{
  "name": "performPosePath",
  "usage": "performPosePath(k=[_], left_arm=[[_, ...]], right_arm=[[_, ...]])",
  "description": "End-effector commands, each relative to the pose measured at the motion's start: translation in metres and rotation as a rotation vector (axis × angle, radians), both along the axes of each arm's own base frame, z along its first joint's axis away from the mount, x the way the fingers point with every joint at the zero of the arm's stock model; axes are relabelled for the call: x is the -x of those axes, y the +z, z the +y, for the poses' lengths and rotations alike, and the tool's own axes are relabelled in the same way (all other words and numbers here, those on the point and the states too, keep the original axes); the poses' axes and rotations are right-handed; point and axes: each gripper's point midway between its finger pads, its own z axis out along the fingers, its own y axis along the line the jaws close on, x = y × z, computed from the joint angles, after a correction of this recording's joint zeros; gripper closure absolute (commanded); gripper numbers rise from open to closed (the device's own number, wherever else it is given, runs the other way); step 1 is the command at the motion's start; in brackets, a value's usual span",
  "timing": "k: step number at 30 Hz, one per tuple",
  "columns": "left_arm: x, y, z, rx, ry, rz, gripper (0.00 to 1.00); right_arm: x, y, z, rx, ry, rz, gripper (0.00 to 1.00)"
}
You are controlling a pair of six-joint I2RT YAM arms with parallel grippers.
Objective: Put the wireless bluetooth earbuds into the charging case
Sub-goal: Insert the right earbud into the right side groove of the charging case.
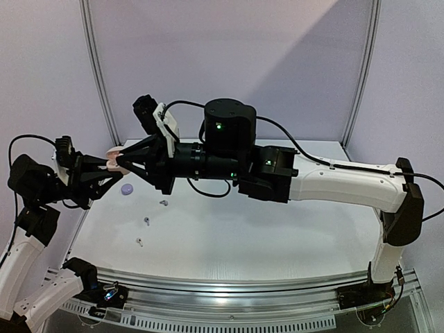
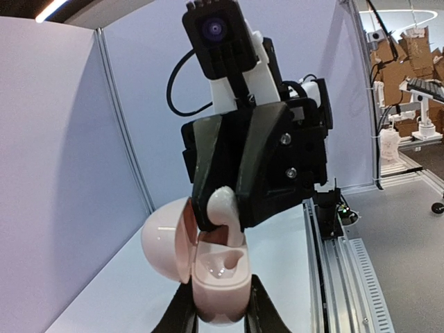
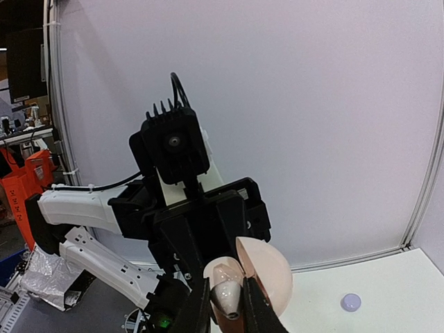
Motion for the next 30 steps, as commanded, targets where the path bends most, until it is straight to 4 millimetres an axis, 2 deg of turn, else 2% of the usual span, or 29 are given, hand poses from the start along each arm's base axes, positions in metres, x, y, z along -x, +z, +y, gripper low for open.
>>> performPosePath(k=[1,14,16,19,23,28,30], left_arm=[[0.006,0.007,-0.001,0.013,-0.016,-0.028,1.00],[0.005,0.005,-0.001,0.014,-0.017,-0.005,1.00],[0.002,0.004,-0.001,0.019,-0.005,0.013,1.00],[-0.013,-0.004,0.001,0.032,0.046,0.096,1.00],[-0.033,-0.017,0.004,0.056,0.119,0.211,1.00],[-0.044,-0.027,0.008,0.078,0.168,0.289,1.00],[-0.046,-0.029,0.009,0.086,0.175,0.311,1.00]], right_arm=[[-0.014,-0.015,-0.005,0.053,-0.039,0.026,0.84],[-0.021,-0.007,-0.004,0.034,-0.067,0.024,0.75],[-0.019,-0.002,-0.004,0.027,-0.056,0.025,0.71],[-0.017,0.006,-0.006,0.011,-0.049,0.024,0.66],[-0.015,0.031,-0.015,-0.051,-0.054,0.015,0.60],[-0.013,0.067,-0.032,-0.148,-0.061,0.021,0.53],[-0.015,0.076,-0.038,-0.176,-0.063,0.042,0.52]])
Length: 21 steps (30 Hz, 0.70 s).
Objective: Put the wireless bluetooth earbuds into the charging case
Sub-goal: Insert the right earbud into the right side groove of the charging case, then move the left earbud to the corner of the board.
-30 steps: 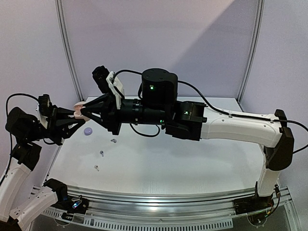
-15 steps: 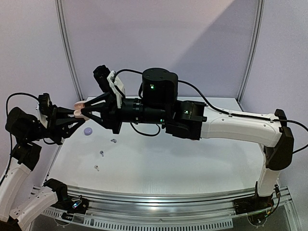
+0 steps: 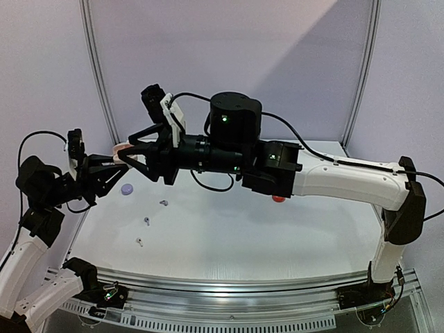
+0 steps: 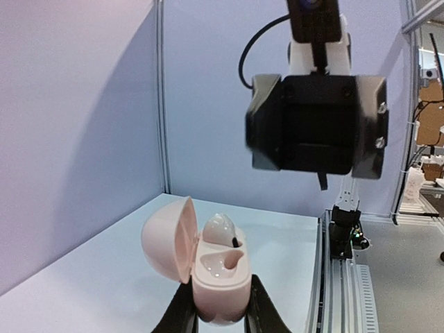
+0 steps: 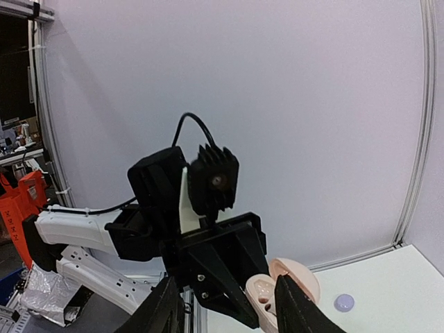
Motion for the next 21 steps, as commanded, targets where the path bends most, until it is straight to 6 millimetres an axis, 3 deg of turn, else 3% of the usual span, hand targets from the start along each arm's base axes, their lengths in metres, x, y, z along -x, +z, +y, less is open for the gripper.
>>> performPosePath(k=[1,5,8,11,13,14,15,18,21], left_arm=[[-0.011,-0.010,0.003,0.030,0.043,0.107,1.00],[-0.009,-0.005,0.008,0.058,0.058,0.126,1.00],[-0.014,-0.003,0.016,0.075,0.113,0.151,1.00],[-0.018,0.000,0.028,0.079,0.195,0.158,1.00],[-0.022,0.001,0.038,0.066,0.274,0.148,1.00],[-0.025,-0.002,0.044,0.060,0.320,0.167,1.00],[-0.029,-0.006,0.052,0.043,0.381,0.171,1.00],[-0.039,-0.007,0.077,0.015,0.545,0.165,1.00],[-0.045,-0.006,0.098,-0.005,0.674,0.155,1.00]], right_arm=[[-0.003,0.069,-0.035,-0.167,-0.023,0.021,0.51],[-0.021,0.057,-0.042,-0.135,-0.027,0.125,0.43],[-0.039,0.032,-0.039,-0.056,-0.105,0.198,0.41],[-0.070,0.003,-0.036,0.073,-0.267,0.268,0.40],[-0.094,-0.044,-0.025,0.213,-0.391,0.328,0.41],[-0.098,-0.053,-0.020,0.235,-0.411,0.351,0.41],[-0.102,-0.082,-0.008,0.296,-0.418,0.381,0.41],[-0.103,-0.149,0.021,0.384,-0.407,0.488,0.40],[-0.100,-0.187,0.040,0.397,-0.428,0.545,0.40]])
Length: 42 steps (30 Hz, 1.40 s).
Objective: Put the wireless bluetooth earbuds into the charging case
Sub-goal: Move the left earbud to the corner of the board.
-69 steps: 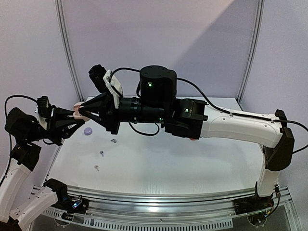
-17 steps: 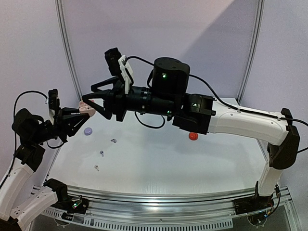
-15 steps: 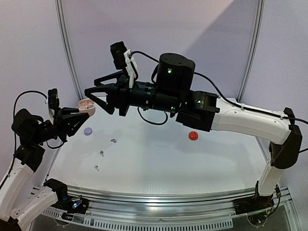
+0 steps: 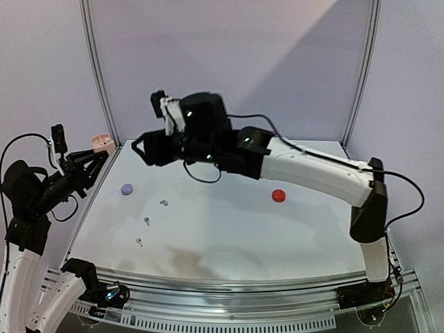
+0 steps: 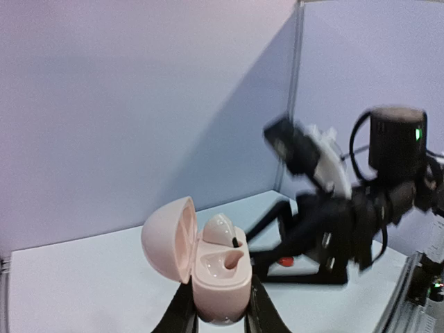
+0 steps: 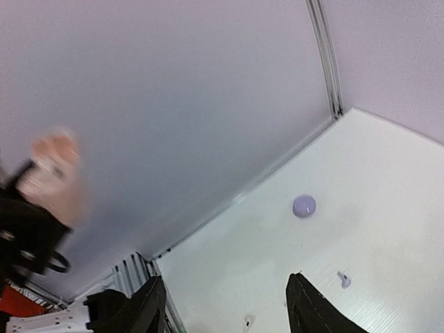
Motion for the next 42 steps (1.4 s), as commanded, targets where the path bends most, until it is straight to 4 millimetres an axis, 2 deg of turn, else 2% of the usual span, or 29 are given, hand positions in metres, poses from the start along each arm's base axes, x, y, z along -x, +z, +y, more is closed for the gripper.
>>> performPosePath(k=[1,2,3,7,8,9,11,14,15,18,24,29,35,42], left_arm=[[-0.015,-0.011,0.036,-0.064,0.232,0.050,1.00],[-0.015,-0.012,0.037,-0.068,0.237,0.048,1.00],[-0.014,-0.012,0.036,-0.070,0.233,0.046,1.00],[-0.013,-0.009,0.034,-0.055,0.208,0.037,1.00],[-0.013,-0.009,0.032,-0.052,0.197,0.036,1.00],[-0.013,-0.009,0.031,-0.049,0.189,0.034,1.00],[-0.014,-0.010,0.029,-0.043,0.176,0.036,1.00],[-0.015,-0.011,0.028,-0.039,0.163,0.041,1.00],[-0.016,-0.012,0.027,-0.037,0.160,0.046,1.00],[-0.015,-0.013,0.025,-0.039,0.144,0.051,1.00],[-0.015,-0.013,0.023,-0.038,0.128,0.052,1.00],[-0.016,-0.013,0.022,-0.034,0.119,0.054,1.00],[-0.017,-0.013,0.022,-0.033,0.119,0.056,1.00],[-0.018,-0.014,0.021,-0.030,0.117,0.060,1.00]], right_arm=[[0.005,-0.130,0.028,0.204,-0.062,0.177,0.40],[0.009,-0.137,0.036,0.204,-0.058,0.172,0.40],[0.014,-0.136,0.044,0.192,-0.048,0.162,0.40],[0.034,-0.164,0.076,0.189,-0.007,0.148,0.40],[0.037,-0.182,0.082,0.200,-0.003,0.147,0.40],[0.041,-0.190,0.087,0.201,-0.002,0.138,0.40],[0.046,-0.218,0.093,0.240,-0.012,0.112,0.39],[0.046,-0.247,0.094,0.309,-0.020,0.030,0.38],[0.046,-0.261,0.094,0.334,-0.020,0.017,0.38],[0.044,-0.285,0.094,0.370,-0.037,0.002,0.38],[0.036,-0.302,0.094,0.390,-0.079,-0.055,0.37],[0.038,-0.326,0.092,0.437,-0.073,-0.082,0.40],[0.042,-0.357,0.090,0.487,-0.054,-0.092,0.46],[0.040,-0.385,0.084,0.557,-0.046,-0.135,0.55]])
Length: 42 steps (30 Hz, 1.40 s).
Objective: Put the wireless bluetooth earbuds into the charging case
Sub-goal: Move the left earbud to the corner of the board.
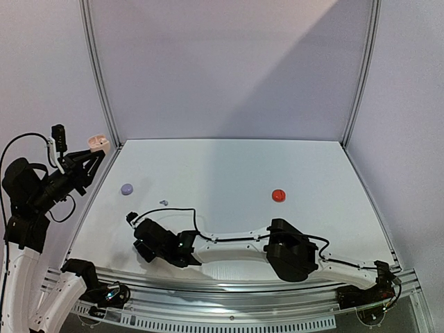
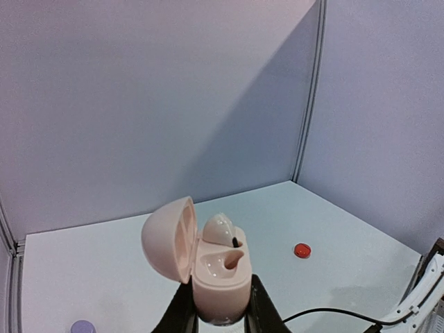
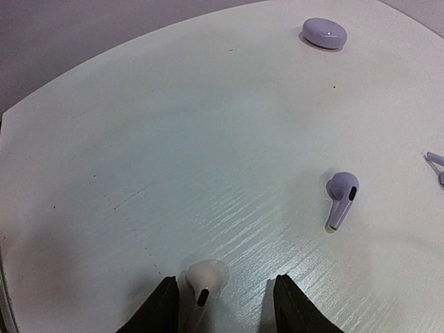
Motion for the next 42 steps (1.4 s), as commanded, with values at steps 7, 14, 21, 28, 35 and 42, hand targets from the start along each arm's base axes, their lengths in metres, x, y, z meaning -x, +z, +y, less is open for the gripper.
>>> performPosePath(k=[7,14,21,28,35,42], left_arm=[[-0.004,-0.003,0.000,0.007,-0.008,0.009,1.00],[-0.003,-0.002,0.000,-0.008,-0.003,0.004,1.00],[-0.002,-0.003,0.000,-0.012,-0.002,0.001,1.00],[-0.001,-0.003,0.000,-0.011,-0.008,0.002,1.00],[-0.001,-0.005,-0.002,-0.009,-0.017,0.004,1.00],[-0.001,-0.004,-0.003,-0.005,-0.029,-0.004,1.00]], right_arm=[[0.001,-0.045,-0.013,0.130,0.012,-0.041,0.80],[0.009,-0.021,-0.022,0.094,0.042,-0.034,0.92],[0.015,0.001,-0.057,0.090,0.028,-0.017,0.99],[0.021,0.006,-0.086,0.149,0.025,-0.005,1.00],[0.016,-0.023,-0.189,0.304,-0.248,0.086,1.00],[0.034,-0.039,-0.273,0.355,-0.486,0.259,1.00]])
